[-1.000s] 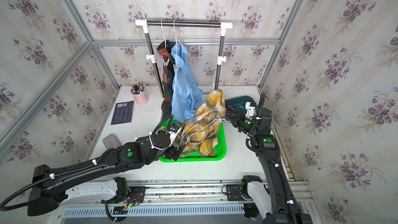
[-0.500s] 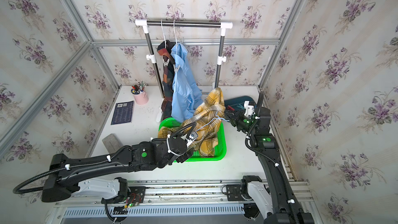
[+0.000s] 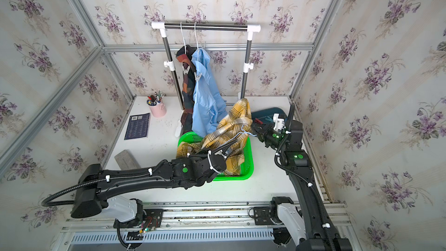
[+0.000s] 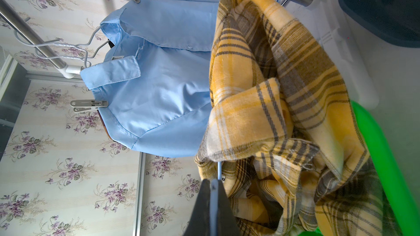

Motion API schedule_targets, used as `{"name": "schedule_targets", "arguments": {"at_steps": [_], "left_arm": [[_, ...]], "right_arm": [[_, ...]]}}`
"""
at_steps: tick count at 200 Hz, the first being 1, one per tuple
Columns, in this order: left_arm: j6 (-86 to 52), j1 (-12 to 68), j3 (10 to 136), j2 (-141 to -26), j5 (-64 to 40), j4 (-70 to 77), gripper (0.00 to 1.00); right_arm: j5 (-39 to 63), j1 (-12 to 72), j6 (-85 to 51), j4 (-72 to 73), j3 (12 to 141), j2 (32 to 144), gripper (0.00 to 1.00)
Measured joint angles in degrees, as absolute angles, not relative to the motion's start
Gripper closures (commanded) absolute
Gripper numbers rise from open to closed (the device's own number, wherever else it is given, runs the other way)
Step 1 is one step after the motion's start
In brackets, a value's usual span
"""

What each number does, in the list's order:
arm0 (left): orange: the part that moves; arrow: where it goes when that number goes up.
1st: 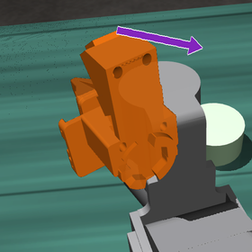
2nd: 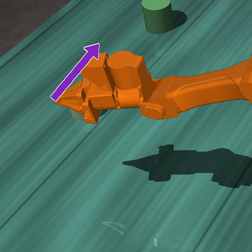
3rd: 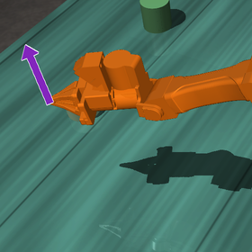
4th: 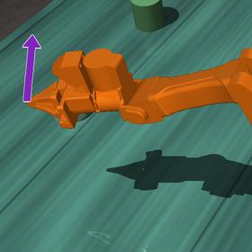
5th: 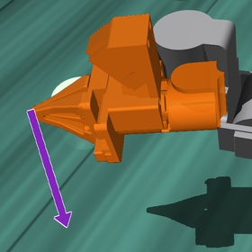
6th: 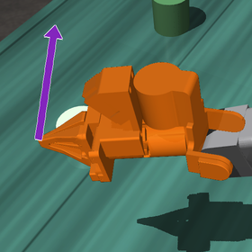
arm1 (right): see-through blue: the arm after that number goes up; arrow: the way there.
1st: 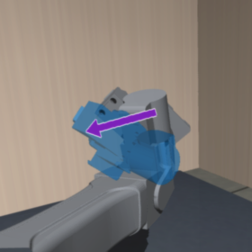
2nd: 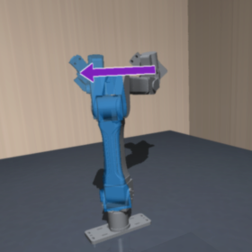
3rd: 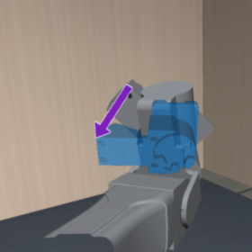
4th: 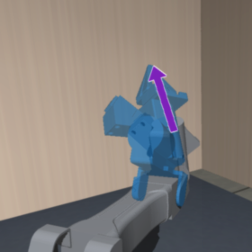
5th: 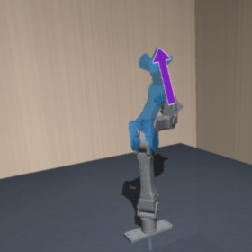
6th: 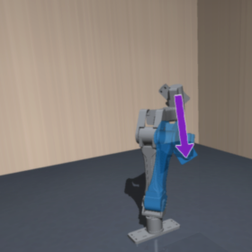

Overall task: Remove the clothespins securing long-sleeve shirts to the hanger
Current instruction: Remove the long-sleeve shirt from the hanger.

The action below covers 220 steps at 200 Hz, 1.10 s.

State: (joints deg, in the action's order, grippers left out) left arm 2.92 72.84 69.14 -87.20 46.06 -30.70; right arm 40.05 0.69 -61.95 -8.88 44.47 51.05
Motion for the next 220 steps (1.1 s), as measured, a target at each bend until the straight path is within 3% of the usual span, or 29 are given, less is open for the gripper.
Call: {"name": "schedule_targets", "arguments": {"at_steps": [28, 73, 113, 139, 220], "left_arm": [[2.87, 72.75, 69.47, -87.50, 47.55, -30.89, 1.00], [2.87, 72.77, 68.69, -85.93, 47.59, -30.81, 1.00], [2.15, 72.14, 66.85, -80.58, 41.30, -31.38, 1.00], [0.93, 70.76, 65.71, -75.37, 35.77, -32.21, 1.00], [-2.74, 67.11, 62.13, -58.13, 22.44, -41.89, 1.00]], "right_arm": [[40.12, 0.69, -62.26, -8.91, 44.47, 51.03, 1.00], [40.66, 0.69, -62.98, -8.93, 44.47, 50.48, 1.00], [42.76, 0.69, -63.59, -6.52, 43.38, 49.69, 0.37], [43.51, 0.69, -63.88, -3.92, 42.83, 49.32, 0.20], [37.36, 0.69, -45.56, -11.44, 50.78, 54.83, 0.16]]}}
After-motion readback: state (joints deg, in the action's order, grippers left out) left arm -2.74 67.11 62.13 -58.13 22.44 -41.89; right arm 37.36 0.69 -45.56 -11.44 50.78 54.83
